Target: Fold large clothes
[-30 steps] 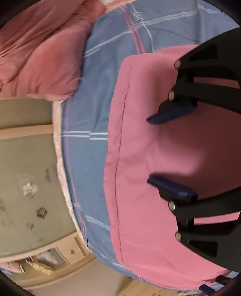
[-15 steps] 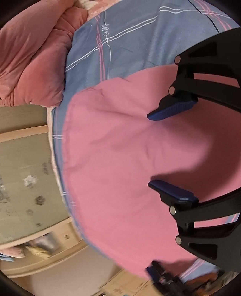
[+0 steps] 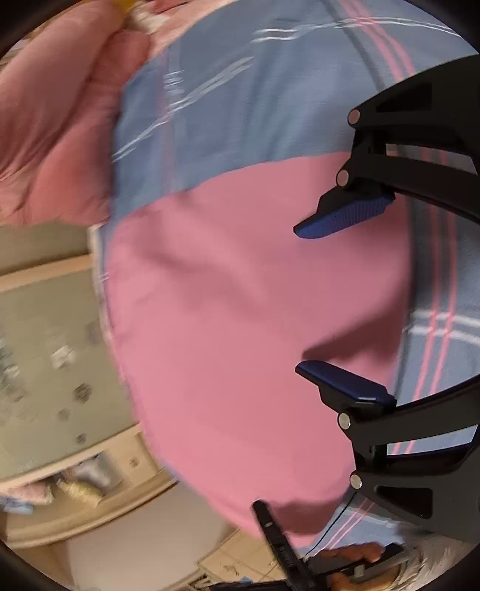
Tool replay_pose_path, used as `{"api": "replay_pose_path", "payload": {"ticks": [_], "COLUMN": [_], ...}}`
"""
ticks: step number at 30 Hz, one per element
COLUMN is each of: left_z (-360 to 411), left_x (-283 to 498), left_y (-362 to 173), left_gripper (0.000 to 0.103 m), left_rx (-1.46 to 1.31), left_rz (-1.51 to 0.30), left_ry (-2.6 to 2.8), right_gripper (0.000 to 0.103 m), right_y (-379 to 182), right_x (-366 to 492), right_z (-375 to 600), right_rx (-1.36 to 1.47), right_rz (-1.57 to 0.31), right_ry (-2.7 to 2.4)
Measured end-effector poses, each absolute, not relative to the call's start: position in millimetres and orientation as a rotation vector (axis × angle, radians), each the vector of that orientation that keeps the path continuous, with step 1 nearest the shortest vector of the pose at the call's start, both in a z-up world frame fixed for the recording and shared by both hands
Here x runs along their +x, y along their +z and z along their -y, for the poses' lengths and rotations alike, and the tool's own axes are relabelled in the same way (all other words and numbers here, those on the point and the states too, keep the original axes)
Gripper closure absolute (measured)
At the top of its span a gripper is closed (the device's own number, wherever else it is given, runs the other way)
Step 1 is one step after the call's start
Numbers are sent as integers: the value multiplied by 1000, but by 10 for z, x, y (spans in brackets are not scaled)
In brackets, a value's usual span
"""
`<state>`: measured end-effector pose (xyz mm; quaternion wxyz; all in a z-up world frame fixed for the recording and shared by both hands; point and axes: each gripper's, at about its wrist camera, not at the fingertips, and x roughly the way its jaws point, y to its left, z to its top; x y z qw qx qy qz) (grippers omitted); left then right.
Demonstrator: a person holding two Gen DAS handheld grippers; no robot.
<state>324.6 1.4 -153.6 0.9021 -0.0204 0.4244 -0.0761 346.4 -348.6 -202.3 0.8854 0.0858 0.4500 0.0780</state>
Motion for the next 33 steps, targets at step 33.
{"api": "replay_pose_path", "payload": {"ticks": [33], "left_z": [-421], "left_x": [3338], "left_y": [-1533], "left_gripper": [30], "left_rx": [-153], "left_rz": [-808], "left_ry": [-85], "right_gripper": [45], "right_y": [-1776], "right_x": [4763], "right_z": [3627], "right_rx": [325], "right_rz": [-832], "right_ry": [134]}}
